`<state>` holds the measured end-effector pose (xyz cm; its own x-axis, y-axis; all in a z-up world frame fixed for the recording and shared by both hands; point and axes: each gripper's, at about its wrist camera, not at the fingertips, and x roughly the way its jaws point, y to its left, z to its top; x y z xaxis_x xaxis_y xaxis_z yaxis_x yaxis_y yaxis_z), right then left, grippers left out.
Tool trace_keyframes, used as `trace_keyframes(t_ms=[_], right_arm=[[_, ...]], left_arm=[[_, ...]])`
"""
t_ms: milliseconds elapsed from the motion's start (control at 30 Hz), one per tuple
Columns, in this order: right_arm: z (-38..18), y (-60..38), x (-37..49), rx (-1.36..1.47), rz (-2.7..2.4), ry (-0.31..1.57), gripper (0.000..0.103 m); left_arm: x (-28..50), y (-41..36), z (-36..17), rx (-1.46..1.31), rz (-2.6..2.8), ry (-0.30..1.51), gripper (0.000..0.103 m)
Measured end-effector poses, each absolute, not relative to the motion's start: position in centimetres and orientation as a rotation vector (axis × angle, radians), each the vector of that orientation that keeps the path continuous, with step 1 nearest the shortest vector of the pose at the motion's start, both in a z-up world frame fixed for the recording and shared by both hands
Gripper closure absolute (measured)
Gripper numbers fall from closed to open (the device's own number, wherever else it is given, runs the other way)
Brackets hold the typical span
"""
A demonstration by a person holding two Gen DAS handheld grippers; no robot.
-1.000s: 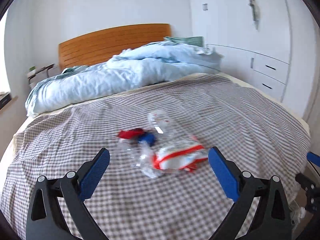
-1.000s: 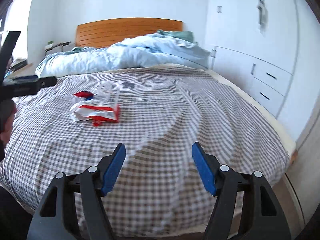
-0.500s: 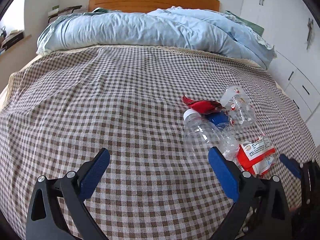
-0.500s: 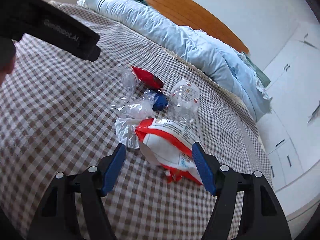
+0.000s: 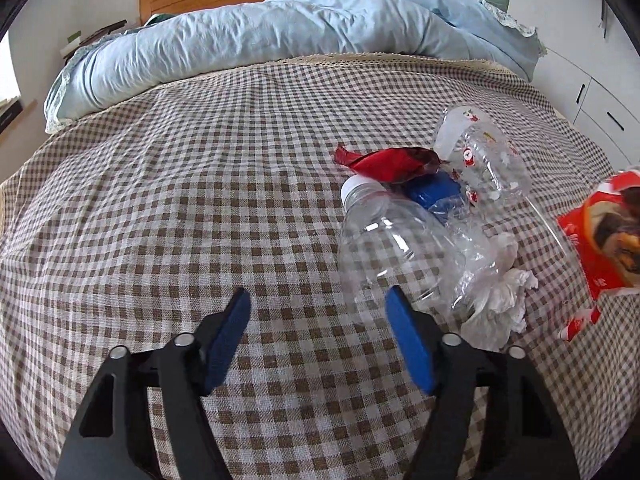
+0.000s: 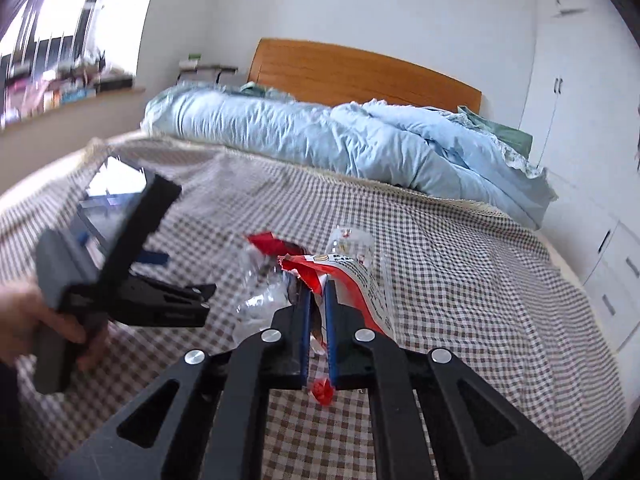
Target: Collect trash
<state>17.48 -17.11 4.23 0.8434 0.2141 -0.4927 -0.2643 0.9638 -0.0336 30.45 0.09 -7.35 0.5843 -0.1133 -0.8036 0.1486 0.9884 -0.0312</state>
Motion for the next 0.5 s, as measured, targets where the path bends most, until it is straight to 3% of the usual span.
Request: trace_keyframes(t_ms=[133, 200, 500], right_arm=[[4.6, -20.8, 17.5, 0.113, 0.342, 0.51, 0.097], [3.6, -21.8, 18.2, 0.169, 0.342, 0.549, 0.097], [0.4, -24.1, 20.1, 0.271, 0.276, 0.654, 0.097]], left_arm=[[31.0, -0.4, -6.8, 0.012, -0.176, 0.917, 0.07], [30.9, -1.0, -6.9, 0.017, -0.186, 0.917, 0.099], [27.4, 0.9, -3.4, -0.064, -0.127, 0.838, 0.103]])
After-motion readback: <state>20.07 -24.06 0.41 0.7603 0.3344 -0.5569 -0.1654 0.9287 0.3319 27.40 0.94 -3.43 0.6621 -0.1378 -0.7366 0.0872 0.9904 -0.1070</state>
